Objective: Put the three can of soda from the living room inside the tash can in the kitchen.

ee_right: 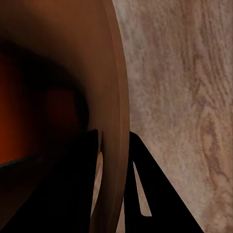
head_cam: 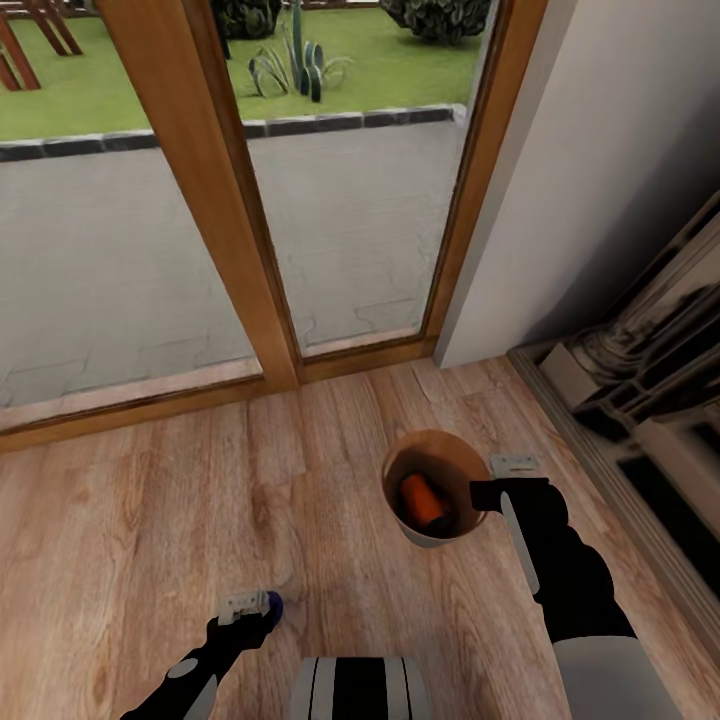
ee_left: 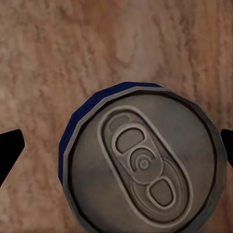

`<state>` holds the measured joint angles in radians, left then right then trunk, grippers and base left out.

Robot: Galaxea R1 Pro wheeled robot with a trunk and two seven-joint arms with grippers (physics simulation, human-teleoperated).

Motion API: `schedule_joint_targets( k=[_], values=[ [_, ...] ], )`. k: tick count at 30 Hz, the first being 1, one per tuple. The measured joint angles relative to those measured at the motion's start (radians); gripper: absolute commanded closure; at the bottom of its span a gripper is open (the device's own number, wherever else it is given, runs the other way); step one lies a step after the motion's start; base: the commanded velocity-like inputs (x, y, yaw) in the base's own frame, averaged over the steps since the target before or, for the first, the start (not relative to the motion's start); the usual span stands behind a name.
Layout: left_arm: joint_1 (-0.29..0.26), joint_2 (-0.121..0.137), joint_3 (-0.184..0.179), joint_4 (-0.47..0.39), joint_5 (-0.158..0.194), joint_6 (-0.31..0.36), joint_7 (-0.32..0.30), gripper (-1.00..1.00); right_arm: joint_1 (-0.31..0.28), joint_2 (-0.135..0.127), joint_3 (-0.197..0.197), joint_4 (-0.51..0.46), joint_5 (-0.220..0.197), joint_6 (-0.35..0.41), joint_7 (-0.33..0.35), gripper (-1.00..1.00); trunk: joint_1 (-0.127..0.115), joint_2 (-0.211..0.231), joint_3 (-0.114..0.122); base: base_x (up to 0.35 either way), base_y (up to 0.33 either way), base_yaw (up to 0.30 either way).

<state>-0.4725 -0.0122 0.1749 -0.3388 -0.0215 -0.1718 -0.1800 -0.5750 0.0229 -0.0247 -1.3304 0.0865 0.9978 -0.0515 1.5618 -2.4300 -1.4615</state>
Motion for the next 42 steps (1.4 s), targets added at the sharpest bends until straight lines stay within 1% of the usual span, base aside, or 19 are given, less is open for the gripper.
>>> schedule_joint_targets(
  k=[3,4,30,42],
  values=[
    [0.0,0.0,0.0,0.0,0.0,0.0,0.0,-1.0,0.0,0.0,0.0,0.0,0.001,0.0,0.0,1.0,0.0,0.0,0.0,0.0,0.0,0.0],
    [0.0,0.0,0.0,0.0,0.0,0.0,0.0,1.0,0.0,0.0,0.0,0.0,0.001,0.0,0.0,1.0,0.0,0.0,0.0,0.0,0.0,0.0],
    [0.0,0.0,-0.001,0.0,0.0,0.0,0.0,1.0,0.0,0.0,0.0,0.0,0.001,0.0,0.0,1.0,0.0,0.0,0.0,0.0,0.0,0.0],
    [0.0,0.0,-0.002,0.0,0.0,0.001,0.0,1.0,0.0,0.0,0.0,0.0,0.001,0.0,0.0,1.0,-0.046,0.084,0.038,0.0,0.0,0.0]
  ],
)
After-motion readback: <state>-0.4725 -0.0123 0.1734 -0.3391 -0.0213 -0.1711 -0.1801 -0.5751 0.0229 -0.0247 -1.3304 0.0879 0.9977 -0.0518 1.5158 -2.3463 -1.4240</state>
